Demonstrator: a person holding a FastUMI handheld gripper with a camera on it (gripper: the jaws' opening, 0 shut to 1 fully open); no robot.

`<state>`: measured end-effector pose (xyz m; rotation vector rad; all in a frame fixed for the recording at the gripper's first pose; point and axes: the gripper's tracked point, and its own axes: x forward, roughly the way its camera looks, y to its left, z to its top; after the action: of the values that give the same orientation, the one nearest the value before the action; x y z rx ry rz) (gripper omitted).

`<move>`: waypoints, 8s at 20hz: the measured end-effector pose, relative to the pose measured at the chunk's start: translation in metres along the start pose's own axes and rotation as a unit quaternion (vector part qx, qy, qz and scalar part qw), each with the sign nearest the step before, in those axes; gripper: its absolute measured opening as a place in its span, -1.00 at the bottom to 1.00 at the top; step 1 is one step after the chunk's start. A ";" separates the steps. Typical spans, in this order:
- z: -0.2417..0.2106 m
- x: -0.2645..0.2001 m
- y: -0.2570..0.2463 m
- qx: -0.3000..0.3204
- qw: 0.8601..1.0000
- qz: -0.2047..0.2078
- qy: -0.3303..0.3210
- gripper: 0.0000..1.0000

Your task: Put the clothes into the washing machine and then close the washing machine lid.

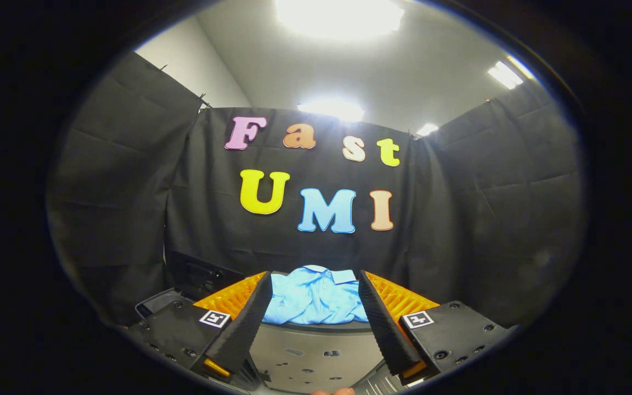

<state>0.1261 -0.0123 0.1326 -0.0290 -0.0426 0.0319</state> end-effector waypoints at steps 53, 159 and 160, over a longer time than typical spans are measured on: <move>-0.190 0.258 -0.007 0.033 0.931 0.089 0.353 0.98; -0.081 0.218 0.414 0.116 0.943 0.223 0.217 -0.97; -0.090 0.219 0.416 0.116 0.942 0.221 0.223 -0.97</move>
<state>0.3351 0.4076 0.0399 0.1920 0.4240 0.4794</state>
